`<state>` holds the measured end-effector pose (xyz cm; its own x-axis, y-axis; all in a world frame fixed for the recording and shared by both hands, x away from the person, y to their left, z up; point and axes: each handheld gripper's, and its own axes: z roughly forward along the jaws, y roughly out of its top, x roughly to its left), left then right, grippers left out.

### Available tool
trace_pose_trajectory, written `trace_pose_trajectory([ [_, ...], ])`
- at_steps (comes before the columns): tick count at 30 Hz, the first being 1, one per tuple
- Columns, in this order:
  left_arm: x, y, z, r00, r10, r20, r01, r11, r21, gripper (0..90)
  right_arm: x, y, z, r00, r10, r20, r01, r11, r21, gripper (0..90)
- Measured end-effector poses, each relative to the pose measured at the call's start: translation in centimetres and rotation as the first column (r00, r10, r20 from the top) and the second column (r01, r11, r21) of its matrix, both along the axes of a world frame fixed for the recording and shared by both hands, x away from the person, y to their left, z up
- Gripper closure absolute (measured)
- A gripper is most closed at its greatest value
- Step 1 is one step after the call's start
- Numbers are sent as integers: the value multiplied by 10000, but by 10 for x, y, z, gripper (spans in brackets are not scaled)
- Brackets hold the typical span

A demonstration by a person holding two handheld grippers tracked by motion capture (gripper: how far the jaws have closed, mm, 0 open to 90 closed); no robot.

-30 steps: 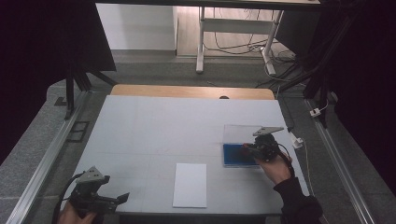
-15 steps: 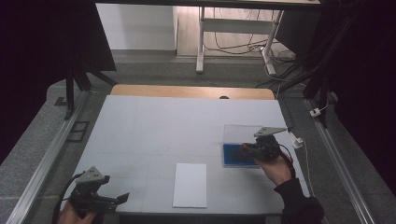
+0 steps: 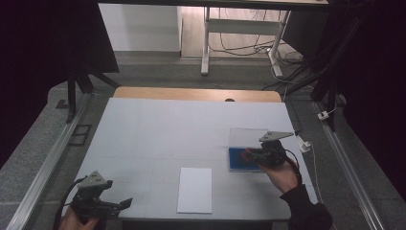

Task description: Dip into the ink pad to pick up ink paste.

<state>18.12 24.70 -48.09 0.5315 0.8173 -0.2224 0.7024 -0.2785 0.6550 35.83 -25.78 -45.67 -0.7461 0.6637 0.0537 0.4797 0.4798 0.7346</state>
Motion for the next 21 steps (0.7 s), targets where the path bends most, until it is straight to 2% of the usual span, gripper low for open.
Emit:
trace_pose_trajectory([
  [13, 0, 0, 0, 10000, -9, -1, 9, 10000, 5, 21, -14, 21, 6, 9975, 702, 22, -703, 9970, 316, 792],
  [21, 0, 0, 0, 10000, -13, -4, 13, 10000, 13, 21, -22, 33, 8, 9937, 1123, 44, -1124, 9931, 344, 792],
])
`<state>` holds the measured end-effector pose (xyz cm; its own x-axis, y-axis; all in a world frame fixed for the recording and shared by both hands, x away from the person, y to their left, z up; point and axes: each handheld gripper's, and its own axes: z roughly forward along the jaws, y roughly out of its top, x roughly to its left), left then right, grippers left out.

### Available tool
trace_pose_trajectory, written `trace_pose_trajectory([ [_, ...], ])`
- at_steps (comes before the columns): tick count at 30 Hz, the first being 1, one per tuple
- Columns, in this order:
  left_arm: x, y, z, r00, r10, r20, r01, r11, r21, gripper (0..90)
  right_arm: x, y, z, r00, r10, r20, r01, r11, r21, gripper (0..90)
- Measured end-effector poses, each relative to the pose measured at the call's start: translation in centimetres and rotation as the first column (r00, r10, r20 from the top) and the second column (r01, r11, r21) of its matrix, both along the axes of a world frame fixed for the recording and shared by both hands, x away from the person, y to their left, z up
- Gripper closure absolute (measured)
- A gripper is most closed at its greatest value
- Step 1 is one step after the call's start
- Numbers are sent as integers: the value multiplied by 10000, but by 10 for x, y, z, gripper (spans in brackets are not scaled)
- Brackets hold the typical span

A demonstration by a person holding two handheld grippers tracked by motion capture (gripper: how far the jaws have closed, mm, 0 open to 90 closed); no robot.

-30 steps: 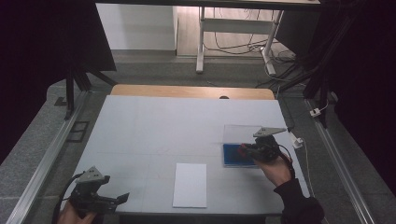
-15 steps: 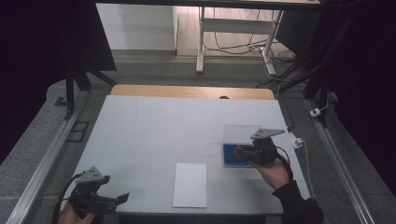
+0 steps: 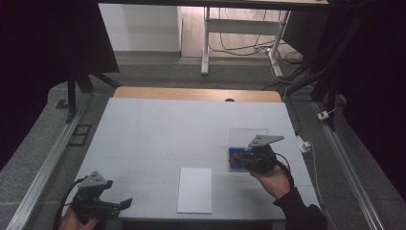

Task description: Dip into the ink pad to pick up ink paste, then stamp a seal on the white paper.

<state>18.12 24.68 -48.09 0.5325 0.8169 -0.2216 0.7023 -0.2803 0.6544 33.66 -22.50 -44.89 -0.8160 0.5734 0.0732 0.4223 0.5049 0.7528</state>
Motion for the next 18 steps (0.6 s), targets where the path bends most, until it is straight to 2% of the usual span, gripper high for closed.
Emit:
trace_pose_trajectory([
  [9, 0, 0, 0, 10000, 8, 0, -8, 10000, 11, 22, -8, 15, 1, 9986, 527, -82, -526, 9986, 101, 792],
  [18, 0, 0, 0, 10000, -4, 14, 4, 10000, 15, 22, -11, 23, 1, 9969, 766, -151, -763, 9969, 187, 792],
])
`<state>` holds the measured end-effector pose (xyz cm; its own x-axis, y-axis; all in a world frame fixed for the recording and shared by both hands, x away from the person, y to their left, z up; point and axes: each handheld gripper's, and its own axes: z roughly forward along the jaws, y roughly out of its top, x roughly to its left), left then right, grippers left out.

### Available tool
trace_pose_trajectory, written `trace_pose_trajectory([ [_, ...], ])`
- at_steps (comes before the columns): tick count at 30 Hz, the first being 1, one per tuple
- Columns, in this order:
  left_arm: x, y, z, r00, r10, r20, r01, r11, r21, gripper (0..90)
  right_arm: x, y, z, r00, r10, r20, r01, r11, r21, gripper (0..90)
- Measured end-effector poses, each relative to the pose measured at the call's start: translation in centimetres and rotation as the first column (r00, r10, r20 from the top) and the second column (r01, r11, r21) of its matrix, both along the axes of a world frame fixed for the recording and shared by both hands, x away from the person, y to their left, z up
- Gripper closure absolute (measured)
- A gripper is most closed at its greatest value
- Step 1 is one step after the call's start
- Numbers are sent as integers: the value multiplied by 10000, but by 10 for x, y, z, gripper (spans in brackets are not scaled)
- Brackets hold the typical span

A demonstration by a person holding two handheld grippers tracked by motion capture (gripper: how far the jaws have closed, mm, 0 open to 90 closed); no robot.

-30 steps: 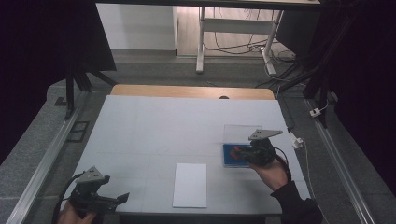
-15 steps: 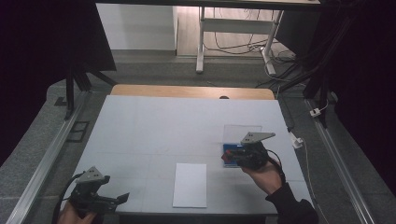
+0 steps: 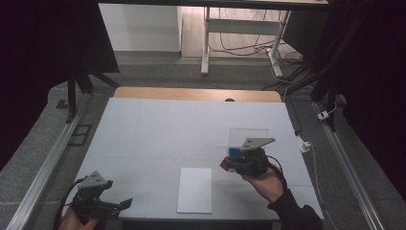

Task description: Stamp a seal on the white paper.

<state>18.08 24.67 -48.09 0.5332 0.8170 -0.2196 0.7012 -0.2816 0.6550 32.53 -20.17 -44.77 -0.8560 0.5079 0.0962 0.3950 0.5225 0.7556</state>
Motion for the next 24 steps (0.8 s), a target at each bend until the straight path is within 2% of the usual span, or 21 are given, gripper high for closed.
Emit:
trace_pose_trajectory([
  [24, 0, 0, 0, 10000, -5, -9, 5, 10000, -8, 21, -11, 33, -7, 9957, 925, 21, -924, 9956, -128, 792],
])
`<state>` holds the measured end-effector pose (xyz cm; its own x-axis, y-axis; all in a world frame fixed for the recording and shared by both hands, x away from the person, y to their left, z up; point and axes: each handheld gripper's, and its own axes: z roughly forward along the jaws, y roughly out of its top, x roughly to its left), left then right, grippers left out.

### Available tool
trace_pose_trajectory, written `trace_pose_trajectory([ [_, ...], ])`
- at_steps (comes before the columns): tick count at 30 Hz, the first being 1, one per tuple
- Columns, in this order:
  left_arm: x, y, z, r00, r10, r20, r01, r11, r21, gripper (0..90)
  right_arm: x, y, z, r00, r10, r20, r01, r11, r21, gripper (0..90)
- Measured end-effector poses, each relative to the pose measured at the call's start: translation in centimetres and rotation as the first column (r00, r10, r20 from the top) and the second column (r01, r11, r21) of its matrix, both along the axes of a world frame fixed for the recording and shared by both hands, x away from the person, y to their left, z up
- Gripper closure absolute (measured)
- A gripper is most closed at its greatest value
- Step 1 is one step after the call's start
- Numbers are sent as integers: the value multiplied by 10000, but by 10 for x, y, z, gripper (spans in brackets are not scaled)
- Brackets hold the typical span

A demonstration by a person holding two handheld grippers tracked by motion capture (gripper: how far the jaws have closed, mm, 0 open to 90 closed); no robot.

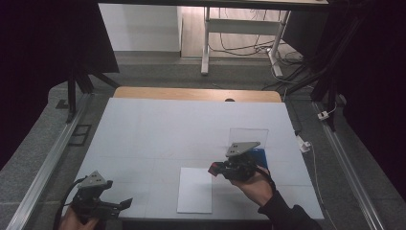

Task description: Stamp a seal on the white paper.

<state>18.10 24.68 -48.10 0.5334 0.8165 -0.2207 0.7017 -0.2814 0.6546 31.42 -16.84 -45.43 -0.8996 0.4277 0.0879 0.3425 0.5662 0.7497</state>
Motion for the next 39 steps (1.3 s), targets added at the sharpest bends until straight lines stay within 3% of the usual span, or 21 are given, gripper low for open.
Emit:
trace_pose_trajectory([
  [25, 0, 0, 0, 10000, 15, -31, -15, 10000, -27, 22, -14, 39, -16, 9944, 1054, -90, -1057, 9934, -440, 792],
  [39, 0, 0, 0, 10000, 1, -12, -1, 10000, -29, 21, -19, 54, -30, 9887, 1491, -123, -1496, 9830, -1061, 792],
])
